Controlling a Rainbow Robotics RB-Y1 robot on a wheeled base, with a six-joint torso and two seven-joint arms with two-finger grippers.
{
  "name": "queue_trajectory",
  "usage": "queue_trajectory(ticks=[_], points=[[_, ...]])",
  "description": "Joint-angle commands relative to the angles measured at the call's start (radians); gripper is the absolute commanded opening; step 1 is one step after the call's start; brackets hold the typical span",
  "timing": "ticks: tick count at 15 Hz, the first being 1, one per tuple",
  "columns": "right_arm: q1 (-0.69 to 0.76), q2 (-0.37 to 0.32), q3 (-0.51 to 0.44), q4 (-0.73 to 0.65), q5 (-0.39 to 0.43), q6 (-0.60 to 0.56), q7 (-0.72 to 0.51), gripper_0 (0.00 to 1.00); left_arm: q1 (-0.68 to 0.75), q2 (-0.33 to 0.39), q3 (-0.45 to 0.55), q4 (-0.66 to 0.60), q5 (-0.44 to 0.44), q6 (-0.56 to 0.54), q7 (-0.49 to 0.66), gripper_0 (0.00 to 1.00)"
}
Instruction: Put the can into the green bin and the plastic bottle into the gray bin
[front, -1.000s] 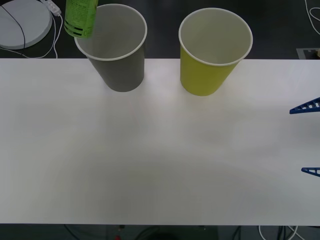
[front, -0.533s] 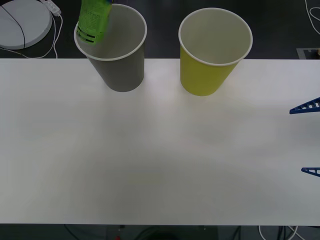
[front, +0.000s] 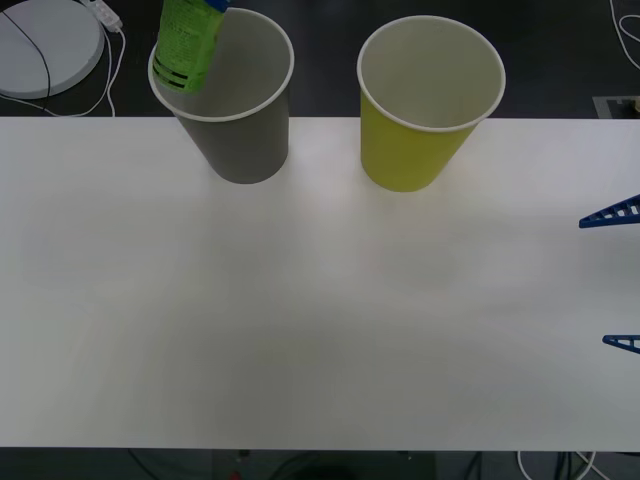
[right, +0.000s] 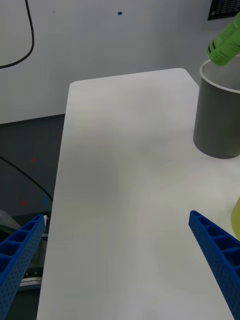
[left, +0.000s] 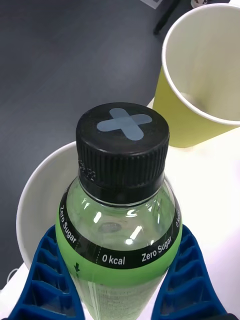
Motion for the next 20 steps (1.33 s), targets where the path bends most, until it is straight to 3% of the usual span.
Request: queue_trajectory(ticks=[1, 15, 20], points=[[0.0, 0.0, 0.0, 0.0, 0.0, 0.0, 0.0, 1.0, -0.002, 0.001, 0.0, 0.001, 0.001, 0.0, 0.002, 1.0], [0.0, 0.0, 0.0, 0.0, 0.0, 0.0, 0.0, 1.0, -0.008, 0.02, 0.0, -0.001, 0.006, 0.0, -0.001, 1.0], [0.0, 0.0, 0.0, 0.0, 0.0, 0.0, 0.0, 1.0, 0.014, 0.078, 0.0, -0.07, 0.032, -0.029, -0.003, 1.0]])
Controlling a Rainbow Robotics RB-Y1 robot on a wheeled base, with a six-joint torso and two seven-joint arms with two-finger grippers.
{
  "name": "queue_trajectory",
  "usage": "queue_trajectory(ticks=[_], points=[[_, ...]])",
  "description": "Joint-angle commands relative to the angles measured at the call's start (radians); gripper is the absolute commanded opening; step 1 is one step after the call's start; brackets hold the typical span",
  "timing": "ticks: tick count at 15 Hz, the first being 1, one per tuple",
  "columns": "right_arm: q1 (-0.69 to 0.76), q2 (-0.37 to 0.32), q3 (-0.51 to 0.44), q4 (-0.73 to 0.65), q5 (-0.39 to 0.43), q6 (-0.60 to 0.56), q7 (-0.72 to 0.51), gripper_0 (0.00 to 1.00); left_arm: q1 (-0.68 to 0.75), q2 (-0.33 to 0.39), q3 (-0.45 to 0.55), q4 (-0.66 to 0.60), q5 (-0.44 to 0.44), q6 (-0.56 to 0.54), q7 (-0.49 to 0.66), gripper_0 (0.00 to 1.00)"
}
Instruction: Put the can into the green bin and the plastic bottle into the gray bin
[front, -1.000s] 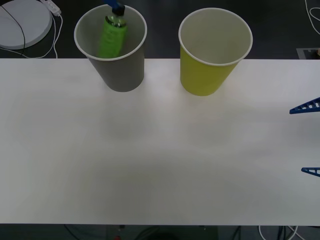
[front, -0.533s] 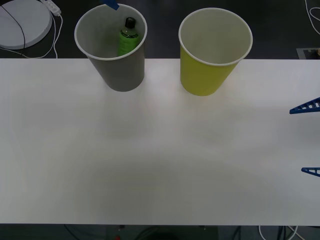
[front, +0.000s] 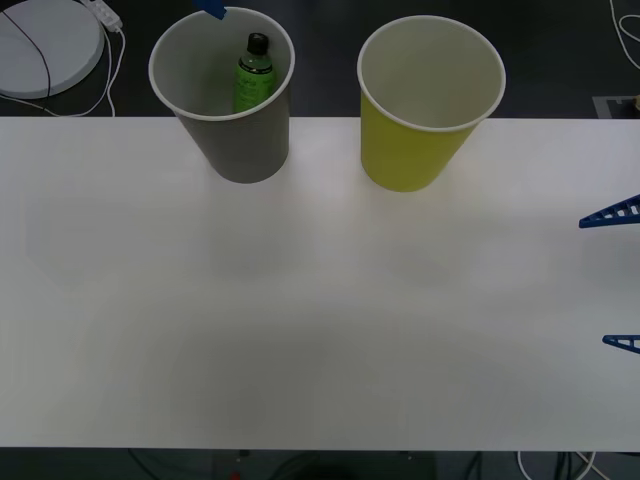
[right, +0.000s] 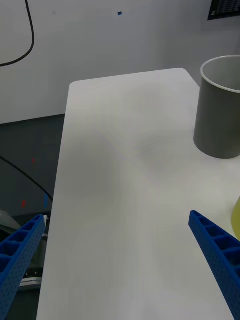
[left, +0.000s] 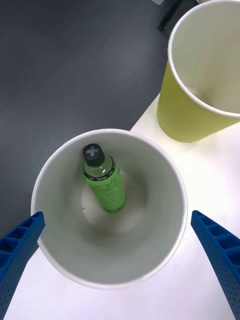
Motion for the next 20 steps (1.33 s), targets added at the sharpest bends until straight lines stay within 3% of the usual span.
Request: queue_trajectory(ticks=[1, 3, 11, 17, 20], points=[[0.0, 0.0, 0.0, 0.0, 0.0, 0.0, 0.0, 1.0, 0.037, 0.05, 0.0, -0.074, 0.021, -0.005, 0.006, 1.0], [0.0, 0.0, 0.0, 0.0, 0.0, 0.0, 0.0, 1.0, 0.08, 0.092, 0.009, -0.146, 0.038, -0.005, 0.015, 1.0], [0.0, 0.0, 0.0, 0.0, 0.0, 0.0, 0.0, 1.0, 0.399, 0.208, 0.265, -0.434, 0.118, -0.005, 0.033, 1.0], [0.0, 0.0, 0.0, 0.0, 0.0, 0.0, 0.0, 1.0, 0.681, 0.224, 0.496, -0.612, 0.17, 0.009, 0.003, 1.0], [0.0, 0.0, 0.0, 0.0, 0.0, 0.0, 0.0, 1.0, 0.811, 0.224, 0.575, -0.657, 0.256, 0.038, -0.048, 1.0]])
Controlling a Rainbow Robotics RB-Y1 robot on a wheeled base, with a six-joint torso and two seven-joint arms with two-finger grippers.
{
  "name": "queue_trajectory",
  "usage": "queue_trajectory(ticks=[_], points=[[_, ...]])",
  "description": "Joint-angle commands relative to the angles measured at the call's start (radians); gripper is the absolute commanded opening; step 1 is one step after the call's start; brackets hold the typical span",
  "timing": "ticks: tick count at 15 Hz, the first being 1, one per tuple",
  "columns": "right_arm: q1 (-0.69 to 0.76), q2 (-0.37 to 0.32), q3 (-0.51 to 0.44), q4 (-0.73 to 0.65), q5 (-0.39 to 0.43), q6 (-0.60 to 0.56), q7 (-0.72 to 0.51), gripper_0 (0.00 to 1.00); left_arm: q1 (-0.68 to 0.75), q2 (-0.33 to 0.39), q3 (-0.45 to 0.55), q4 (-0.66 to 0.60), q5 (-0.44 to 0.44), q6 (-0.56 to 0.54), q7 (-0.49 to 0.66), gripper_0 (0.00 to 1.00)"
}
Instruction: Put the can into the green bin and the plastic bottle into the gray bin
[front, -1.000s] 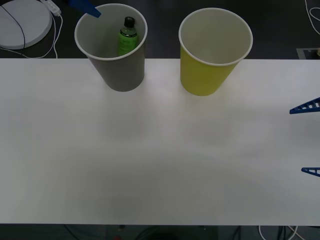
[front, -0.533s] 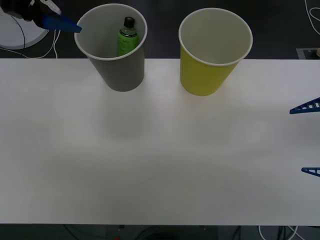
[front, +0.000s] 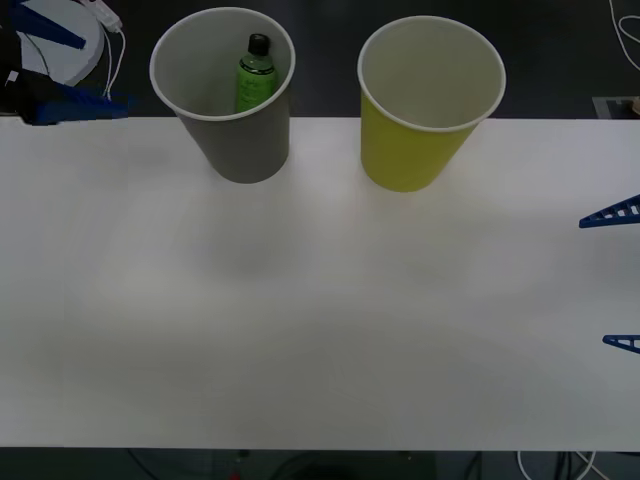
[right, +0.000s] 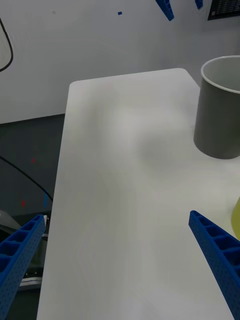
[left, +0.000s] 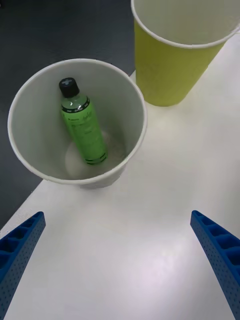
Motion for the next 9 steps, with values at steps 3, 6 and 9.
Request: queue_trajectory(ticks=[3, 6, 9], points=[[0.0, 0.0, 0.0, 0.0, 0.0, 0.0, 0.0, 1.0, 0.174, 0.0, 0.103, -0.022, 0.157, 0.016, -0.134, 1.0], [0.0, 0.0, 0.0, 0.0, 0.0, 0.0, 0.0, 1.0, 0.28, 0.0, 0.16, -0.024, 0.23, 0.018, -0.257, 1.0], [0.0, 0.0, 0.0, 0.0, 0.0, 0.0, 0.0, 1.0, 0.407, 0.0, 0.221, -0.034, 0.282, 0.022, -0.398, 1.0]])
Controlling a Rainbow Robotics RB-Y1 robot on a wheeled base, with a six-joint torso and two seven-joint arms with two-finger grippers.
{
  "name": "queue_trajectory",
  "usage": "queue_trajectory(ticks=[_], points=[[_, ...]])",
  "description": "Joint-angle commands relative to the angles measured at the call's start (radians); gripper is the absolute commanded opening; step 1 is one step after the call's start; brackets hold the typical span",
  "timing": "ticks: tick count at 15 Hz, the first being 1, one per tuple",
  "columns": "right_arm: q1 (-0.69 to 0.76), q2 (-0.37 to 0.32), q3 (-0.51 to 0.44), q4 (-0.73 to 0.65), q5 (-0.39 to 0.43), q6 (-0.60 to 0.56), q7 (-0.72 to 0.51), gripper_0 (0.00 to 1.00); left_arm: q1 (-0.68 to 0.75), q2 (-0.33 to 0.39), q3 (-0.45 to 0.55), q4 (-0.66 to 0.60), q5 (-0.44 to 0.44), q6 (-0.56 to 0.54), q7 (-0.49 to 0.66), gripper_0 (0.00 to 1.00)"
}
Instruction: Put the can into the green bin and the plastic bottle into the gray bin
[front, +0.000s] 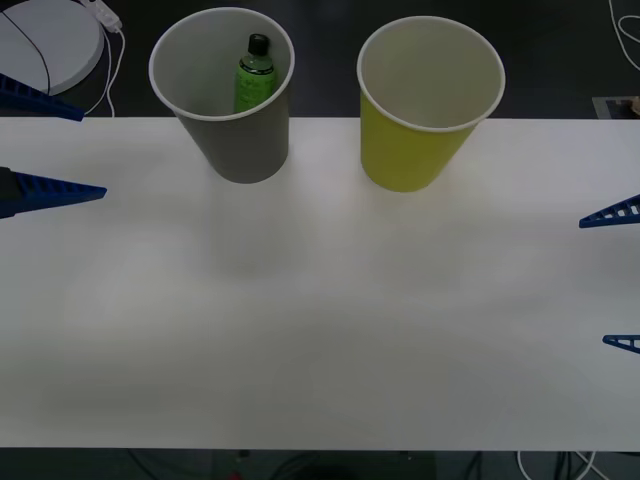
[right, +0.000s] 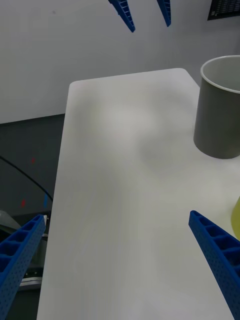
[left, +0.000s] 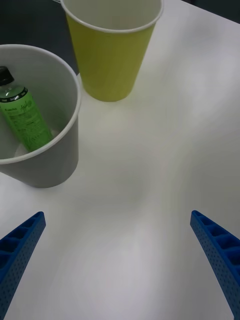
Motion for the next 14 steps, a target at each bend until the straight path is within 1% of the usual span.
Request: queue_trajectory(ticks=[1, 4, 7, 9, 11, 12, 14], points=[[0.0, 0.0, 0.0, 0.0, 0.0, 0.0, 0.0, 1.0, 0.112, 0.0, 0.053, -0.025, 0.028, 0.003, -0.128, 1.0], [0.0, 0.0, 0.0, 0.0, 0.0, 0.0, 0.0, 1.0, 0.224, 0.0, 0.111, -0.083, 0.034, 0.003, -0.234, 1.0], [0.0, 0.0, 0.0, 0.0, 0.0, 0.0, 0.0, 1.0, 0.302, 0.0, 0.133, -0.109, 0.079, 0.005, -0.328, 1.0], [0.0, 0.0, 0.0, 0.0, 0.0, 0.0, 0.0, 1.0, 0.351, 0.0, 0.142, -0.109, 0.131, 0.017, -0.397, 1.0], [0.0, 0.0, 0.0, 0.0, 0.0, 0.0, 0.0, 1.0, 0.402, 0.0, 0.16, -0.109, 0.18, 0.037, -0.446, 1.0], [0.0, 0.0, 0.0, 0.0, 0.0, 0.0, 0.0, 1.0, 0.424, 0.0, 0.162, -0.106, 0.209, 0.037, -0.452, 1.0], [0.0, 0.0, 0.0, 0.0, 0.0, 0.0, 0.0, 1.0, 0.457, -0.002, 0.177, -0.099, 0.24, 0.04, -0.507, 1.0]])
